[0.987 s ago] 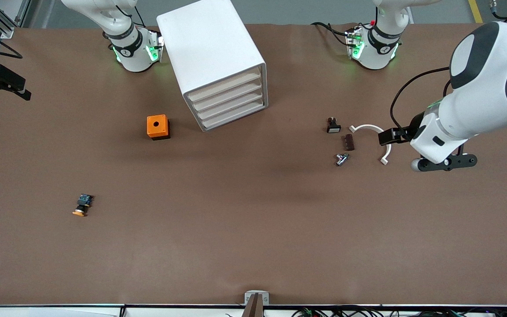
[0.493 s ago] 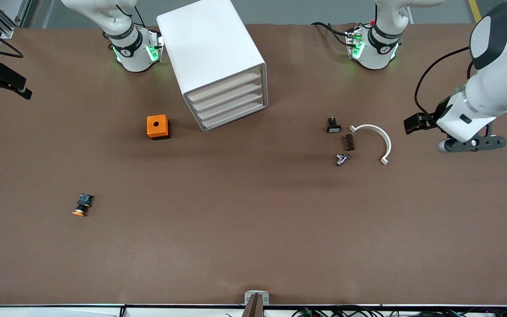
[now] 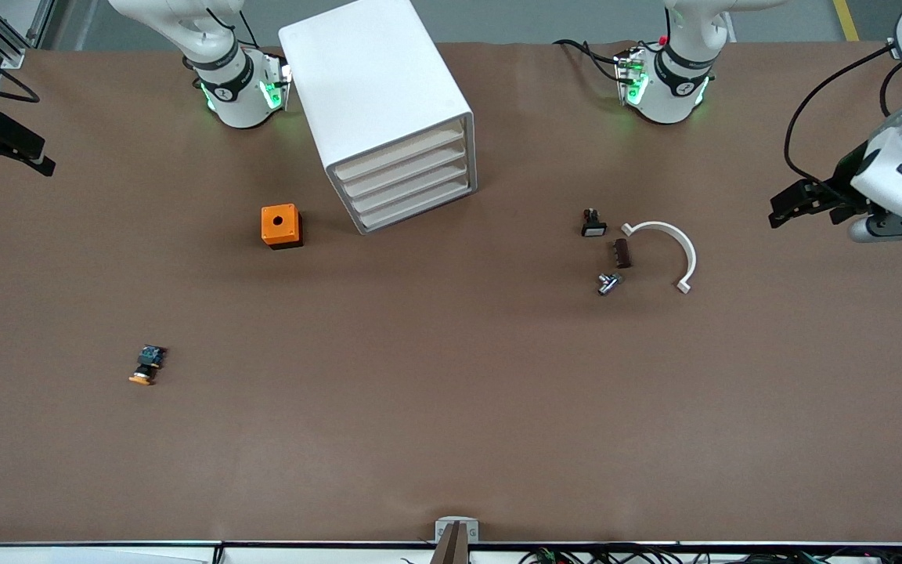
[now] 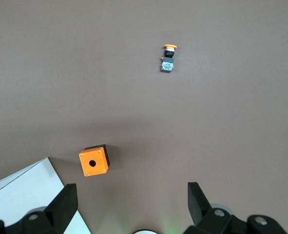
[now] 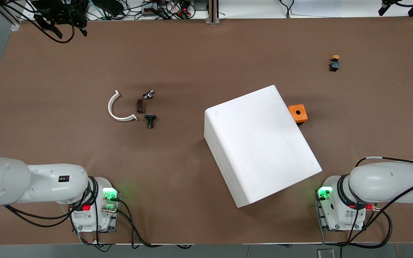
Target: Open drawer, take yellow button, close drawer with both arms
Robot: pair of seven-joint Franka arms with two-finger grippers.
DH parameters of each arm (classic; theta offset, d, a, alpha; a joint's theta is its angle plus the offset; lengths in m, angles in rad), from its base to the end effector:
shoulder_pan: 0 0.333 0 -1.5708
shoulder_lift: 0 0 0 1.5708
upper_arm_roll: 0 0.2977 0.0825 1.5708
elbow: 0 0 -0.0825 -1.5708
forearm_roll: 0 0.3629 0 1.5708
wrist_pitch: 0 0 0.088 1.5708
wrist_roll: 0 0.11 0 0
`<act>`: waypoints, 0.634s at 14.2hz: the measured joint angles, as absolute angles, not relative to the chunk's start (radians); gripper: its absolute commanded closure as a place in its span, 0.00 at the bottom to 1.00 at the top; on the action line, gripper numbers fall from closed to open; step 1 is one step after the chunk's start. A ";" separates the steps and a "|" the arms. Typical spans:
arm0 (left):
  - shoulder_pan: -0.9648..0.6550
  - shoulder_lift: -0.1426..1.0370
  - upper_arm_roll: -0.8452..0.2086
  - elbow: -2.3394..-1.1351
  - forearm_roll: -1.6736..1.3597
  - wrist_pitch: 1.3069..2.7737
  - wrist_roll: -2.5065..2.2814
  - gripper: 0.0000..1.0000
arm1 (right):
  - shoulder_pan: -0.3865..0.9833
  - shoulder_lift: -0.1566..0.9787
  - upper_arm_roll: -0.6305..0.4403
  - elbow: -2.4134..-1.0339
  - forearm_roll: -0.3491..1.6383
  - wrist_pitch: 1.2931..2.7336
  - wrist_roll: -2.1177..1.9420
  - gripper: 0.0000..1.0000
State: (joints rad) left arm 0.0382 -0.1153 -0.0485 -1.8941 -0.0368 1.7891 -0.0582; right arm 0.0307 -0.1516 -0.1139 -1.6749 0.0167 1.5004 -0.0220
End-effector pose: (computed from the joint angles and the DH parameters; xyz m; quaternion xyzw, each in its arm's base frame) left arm 0.5089 -0.0095 0.5349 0.9995 0.0280 0.0046 0.0154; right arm 0.4790 -0.0424 0.6269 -0.9994 0.0294 0.0110 0.0175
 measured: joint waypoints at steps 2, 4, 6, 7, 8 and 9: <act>0.046 -0.128 -0.048 -1.866 -0.037 1.789 -0.058 0.00 | 0.031 -0.152 -0.114 -1.675 0.017 1.502 -0.022 0.00; 0.051 -0.139 -0.039 -1.808 -0.037 1.743 -0.058 0.00 | 0.031 -0.152 -0.115 -1.675 0.021 1.503 -0.022 0.00; 0.050 -0.148 -0.020 -1.749 -0.037 1.677 -0.052 0.00 | 0.031 -0.153 -0.116 -1.675 0.022 1.503 -0.017 0.00; 0.043 -0.152 -0.010 -1.730 -0.037 1.653 -0.047 0.00 | 0.031 -0.153 -0.116 -1.675 0.022 1.503 -0.012 0.00; 0.022 -0.154 0.013 -1.718 -0.037 1.632 -0.044 0.00 | 0.030 -0.153 -0.118 -1.675 0.022 1.503 -0.010 0.00; -0.002 -0.156 0.039 -1.711 -0.037 1.620 -0.044 0.00 | 0.030 -0.153 -0.119 -1.675 0.022 1.503 -0.010 0.00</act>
